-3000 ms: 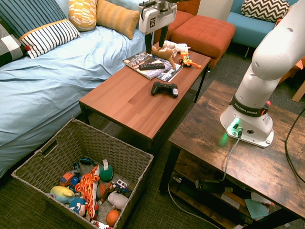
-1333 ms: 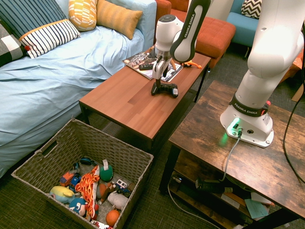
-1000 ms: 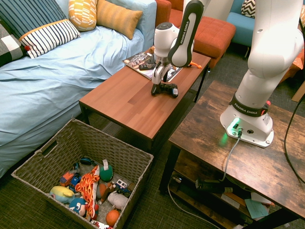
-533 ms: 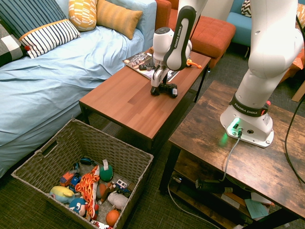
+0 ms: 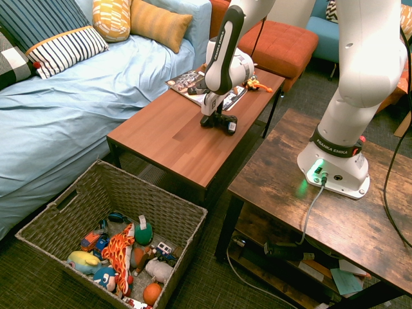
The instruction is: Put the gamepad in the basket
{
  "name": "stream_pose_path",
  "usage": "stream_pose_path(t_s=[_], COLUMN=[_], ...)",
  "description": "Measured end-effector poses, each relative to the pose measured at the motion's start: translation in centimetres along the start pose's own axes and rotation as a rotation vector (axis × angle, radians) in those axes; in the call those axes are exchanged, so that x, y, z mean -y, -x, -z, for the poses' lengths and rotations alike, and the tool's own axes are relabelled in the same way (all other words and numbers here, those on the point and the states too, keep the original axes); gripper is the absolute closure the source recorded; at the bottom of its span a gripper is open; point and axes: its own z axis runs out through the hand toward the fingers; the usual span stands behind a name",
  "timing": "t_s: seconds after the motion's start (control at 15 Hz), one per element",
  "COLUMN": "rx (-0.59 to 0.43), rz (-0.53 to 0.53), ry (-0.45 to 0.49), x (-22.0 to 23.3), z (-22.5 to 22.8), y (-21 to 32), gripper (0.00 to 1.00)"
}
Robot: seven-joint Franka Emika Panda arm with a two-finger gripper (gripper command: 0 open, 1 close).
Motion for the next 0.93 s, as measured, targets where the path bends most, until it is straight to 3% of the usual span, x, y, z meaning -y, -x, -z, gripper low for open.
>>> stream_pose_path(t_s=[0.27,0.47,0.73,0.93], rx=[-0.003,-0.047,-0.130,-0.186], rz=[-0.018,-0.019,-0.020,0.001], ry=[-0.028,-0.048,-0.050,-0.055], x=[-0.2,2.4,12.5,22.0], z=[2.5,8.8,17.3,21.3], y=[-1.0,-0.8,3.5,9.4], gripper=[1.00,1.00,1.00,1.00])
